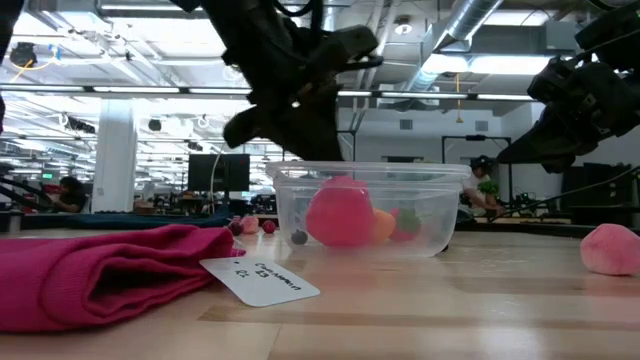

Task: Pick and placing Produce into tupperware
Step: Put the red cherry into the transparent bin

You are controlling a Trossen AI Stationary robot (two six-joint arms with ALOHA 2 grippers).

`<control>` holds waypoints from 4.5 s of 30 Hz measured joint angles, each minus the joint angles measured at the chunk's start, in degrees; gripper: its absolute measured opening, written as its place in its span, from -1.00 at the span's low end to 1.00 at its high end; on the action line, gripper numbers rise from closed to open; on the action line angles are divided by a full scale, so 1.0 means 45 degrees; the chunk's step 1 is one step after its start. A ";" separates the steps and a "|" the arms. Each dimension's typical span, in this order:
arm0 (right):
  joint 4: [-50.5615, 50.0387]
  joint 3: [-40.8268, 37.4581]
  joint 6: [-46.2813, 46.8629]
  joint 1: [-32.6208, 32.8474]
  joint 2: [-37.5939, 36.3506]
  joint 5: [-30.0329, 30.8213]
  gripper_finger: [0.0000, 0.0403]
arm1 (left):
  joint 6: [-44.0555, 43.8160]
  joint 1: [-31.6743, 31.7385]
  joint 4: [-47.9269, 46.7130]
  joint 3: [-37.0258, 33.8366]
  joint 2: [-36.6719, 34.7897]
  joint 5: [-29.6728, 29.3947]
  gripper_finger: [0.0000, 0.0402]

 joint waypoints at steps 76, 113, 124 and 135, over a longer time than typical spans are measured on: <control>0.0011 -0.0005 0.0000 0.0000 0.0001 0.0000 -0.70 | -0.7858 0.1149 -0.3000 -0.3645 -0.1200 -0.3583 0.56; 0.0001 -0.0003 0.0000 -0.0003 0.0001 0.0000 -0.70 | -0.6505 0.3313 0.0155 -0.5214 -0.1277 -0.2036 0.48; 0.0001 -0.0005 0.0000 -0.0005 -0.0003 0.0000 -0.70 | -0.6589 0.3347 0.0102 -0.5243 -0.1243 -0.2149 -0.01; 0.0001 -0.0002 0.0000 -0.0002 -0.0002 0.0000 -0.70 | -0.6575 0.3351 0.0151 -0.5248 -0.1239 -0.1927 -0.53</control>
